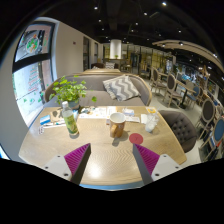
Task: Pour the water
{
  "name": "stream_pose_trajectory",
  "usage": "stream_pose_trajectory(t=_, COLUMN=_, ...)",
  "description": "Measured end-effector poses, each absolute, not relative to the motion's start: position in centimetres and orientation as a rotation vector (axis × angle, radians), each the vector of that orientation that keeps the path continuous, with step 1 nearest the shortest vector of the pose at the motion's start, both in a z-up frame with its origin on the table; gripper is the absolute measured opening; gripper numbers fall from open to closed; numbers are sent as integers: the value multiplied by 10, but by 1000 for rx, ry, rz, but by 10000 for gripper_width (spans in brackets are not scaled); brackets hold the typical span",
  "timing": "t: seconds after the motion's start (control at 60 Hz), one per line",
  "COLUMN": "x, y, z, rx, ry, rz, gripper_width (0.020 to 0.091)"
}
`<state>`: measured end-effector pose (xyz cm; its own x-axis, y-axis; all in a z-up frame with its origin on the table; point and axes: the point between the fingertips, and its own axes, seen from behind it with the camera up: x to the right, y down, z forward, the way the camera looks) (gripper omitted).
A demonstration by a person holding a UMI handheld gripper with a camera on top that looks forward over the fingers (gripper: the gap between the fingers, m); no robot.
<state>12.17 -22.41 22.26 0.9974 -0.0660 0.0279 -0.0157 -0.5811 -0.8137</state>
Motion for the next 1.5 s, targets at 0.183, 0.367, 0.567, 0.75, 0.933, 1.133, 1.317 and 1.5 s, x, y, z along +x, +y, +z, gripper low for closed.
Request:
stream_pose_trajectory(t=0.183, x=87, y=-201, z=189, rx=-2223, ry=77, rz=-55, gripper_width=856)
stream_pose_trajectory(t=0.367, x=27, y=-167, z=158, rx=-2229, ry=94, rz=-32, gripper_width=858)
stream_pose_trajectory(t=0.567, x=-54, y=-100, z=136, rx=-2179, ry=78, rz=47, gripper_width=861)
stream_pose_trajectory(t=0.75, x=-96, y=-23, z=122, rx=-2101, ry=50, rz=59, gripper_width=862)
stream_pose_trajectory(t=0.933, x=-106, y=42, z=92, rx=-2057, ry=26, rz=32, gripper_width=860)
stream_pose_trajectory(t=1.133, x=-105, y=74, z=68, rx=-2034, ry=44, rz=35, gripper_width=543)
stream_pose_trajectory(t=1.317, x=-104, y=74, z=68, rx=-2019, ry=25, rz=15, gripper_width=445)
stream_pose_trajectory(t=1.5, x=-101, y=64, z=96, rx=-2011, ry=-6, rz=32, gripper_width=402)
